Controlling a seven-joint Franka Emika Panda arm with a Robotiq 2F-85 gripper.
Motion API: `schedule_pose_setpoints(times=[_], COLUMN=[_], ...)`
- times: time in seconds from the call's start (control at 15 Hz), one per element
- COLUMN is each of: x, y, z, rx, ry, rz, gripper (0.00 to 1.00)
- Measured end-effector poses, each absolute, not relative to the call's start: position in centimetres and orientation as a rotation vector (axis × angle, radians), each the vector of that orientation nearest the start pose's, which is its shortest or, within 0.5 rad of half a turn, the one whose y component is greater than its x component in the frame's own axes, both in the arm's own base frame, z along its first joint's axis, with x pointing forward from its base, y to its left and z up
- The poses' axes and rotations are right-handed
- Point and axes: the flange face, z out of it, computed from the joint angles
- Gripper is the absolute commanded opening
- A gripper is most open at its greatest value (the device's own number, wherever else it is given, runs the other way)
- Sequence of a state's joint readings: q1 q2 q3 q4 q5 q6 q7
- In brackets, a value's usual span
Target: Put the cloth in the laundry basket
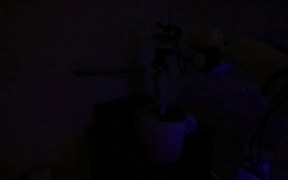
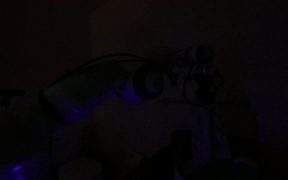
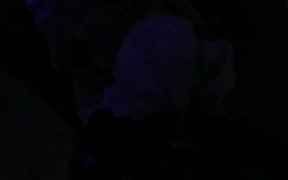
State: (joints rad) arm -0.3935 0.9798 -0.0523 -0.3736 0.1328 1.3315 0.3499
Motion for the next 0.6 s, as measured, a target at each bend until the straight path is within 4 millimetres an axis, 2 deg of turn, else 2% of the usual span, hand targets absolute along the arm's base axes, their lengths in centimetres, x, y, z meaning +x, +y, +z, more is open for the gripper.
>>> schedule_pose_setpoints(times=[0.2, 0.6], x=[69.36, 69.25], y=[-28.58, -28.53], z=[49.06, 49.03], rx=[-2.843, -2.843], ry=[1.129, 1.129], rz=[0.063, 0.077], gripper=[0.49, 0.88])
